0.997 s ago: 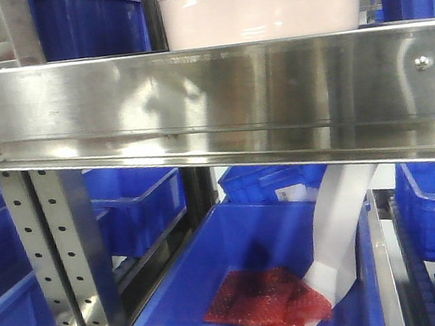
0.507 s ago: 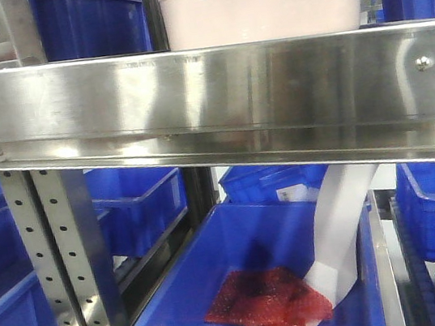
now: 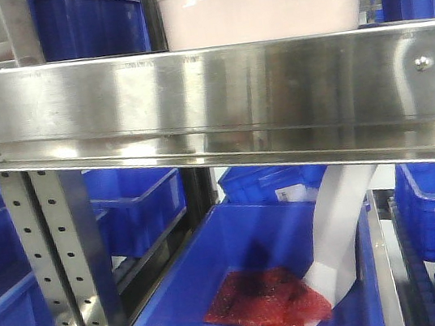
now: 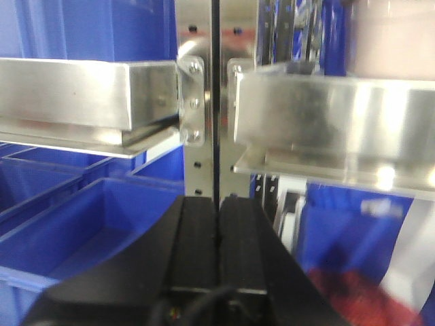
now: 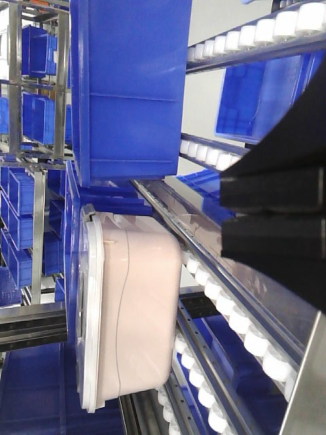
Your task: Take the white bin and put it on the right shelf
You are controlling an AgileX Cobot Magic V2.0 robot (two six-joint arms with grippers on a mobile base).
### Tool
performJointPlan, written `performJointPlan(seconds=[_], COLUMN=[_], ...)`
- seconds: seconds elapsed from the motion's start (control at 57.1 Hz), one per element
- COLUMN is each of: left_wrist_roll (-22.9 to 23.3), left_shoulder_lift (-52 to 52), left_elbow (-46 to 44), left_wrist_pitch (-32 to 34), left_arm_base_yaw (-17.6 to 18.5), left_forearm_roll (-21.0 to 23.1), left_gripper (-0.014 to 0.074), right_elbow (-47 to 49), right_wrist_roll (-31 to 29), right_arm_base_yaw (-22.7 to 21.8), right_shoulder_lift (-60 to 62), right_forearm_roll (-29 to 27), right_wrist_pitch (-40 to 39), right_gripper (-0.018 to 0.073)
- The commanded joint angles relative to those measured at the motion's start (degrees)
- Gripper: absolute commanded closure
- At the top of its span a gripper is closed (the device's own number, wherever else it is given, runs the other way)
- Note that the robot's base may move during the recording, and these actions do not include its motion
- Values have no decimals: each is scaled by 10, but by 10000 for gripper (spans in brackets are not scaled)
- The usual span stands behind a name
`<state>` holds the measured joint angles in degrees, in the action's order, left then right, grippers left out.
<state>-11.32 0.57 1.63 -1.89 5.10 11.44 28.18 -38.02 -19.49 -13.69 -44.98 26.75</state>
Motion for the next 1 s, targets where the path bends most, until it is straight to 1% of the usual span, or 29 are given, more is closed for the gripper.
performJointPlan(seconds=[0.0,0.91,0.98], left_wrist_roll=[24,24,24], left_shoulder_lift=[6,6,6], left_elbow=[5,5,5], left_wrist_pitch=[61,61,61], left_arm_base_yaw=[0,0,0], left_forearm_roll=[-1,-1,-1], left_gripper=[713,713,713], right_elbow=[18,18,18], right_wrist_roll=[0,0,0], right_arm_base_yaw=[-3,-3,-4], right_shoulder_lift=[-5,-5,-6], right_forearm_roll=[-17,-17,-16], right_wrist_pitch=[-39,-39,-48], right_gripper=[482,482,482])
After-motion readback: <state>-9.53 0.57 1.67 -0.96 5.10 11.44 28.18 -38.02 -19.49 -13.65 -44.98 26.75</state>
